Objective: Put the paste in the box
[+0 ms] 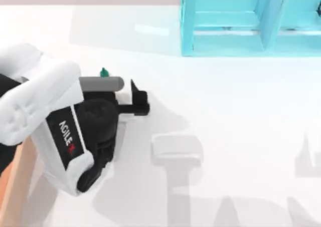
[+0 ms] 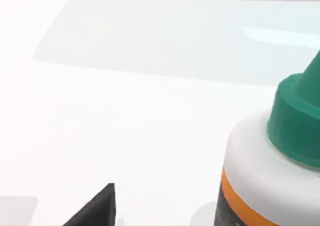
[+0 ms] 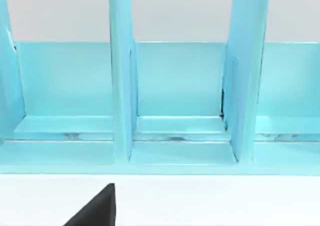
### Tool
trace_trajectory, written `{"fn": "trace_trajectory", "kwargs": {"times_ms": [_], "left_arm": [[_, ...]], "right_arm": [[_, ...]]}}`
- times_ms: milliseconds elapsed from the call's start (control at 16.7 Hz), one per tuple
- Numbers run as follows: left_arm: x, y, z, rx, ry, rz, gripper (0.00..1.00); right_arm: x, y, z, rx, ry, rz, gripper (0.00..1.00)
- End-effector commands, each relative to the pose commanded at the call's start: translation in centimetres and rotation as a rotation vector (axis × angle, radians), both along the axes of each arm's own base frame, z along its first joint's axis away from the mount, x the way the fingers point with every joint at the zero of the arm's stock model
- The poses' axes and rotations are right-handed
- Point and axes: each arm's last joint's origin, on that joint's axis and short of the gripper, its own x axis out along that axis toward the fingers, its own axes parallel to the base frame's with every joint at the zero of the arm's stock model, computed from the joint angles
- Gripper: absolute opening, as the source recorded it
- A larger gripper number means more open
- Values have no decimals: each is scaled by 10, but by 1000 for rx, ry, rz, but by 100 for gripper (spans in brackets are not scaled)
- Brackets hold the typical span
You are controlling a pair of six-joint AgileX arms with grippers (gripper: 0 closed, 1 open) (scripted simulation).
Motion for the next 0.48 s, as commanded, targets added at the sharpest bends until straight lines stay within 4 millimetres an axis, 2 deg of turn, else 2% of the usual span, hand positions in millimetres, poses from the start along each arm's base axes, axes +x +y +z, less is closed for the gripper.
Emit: {"fn": "trace_trajectory", "kwargs": {"times_ms": [120, 360, 480], "left_arm": [[12, 2, -2, 1, 3, 0, 100], [14, 3, -3, 1, 3, 0, 100], [14, 3, -3, 1, 3, 0, 85]], "right_arm": [[0, 0, 0, 0, 0, 0, 100], [0, 0, 0, 0, 0, 0, 100], [0, 0, 0, 0, 0, 0, 100]]}}
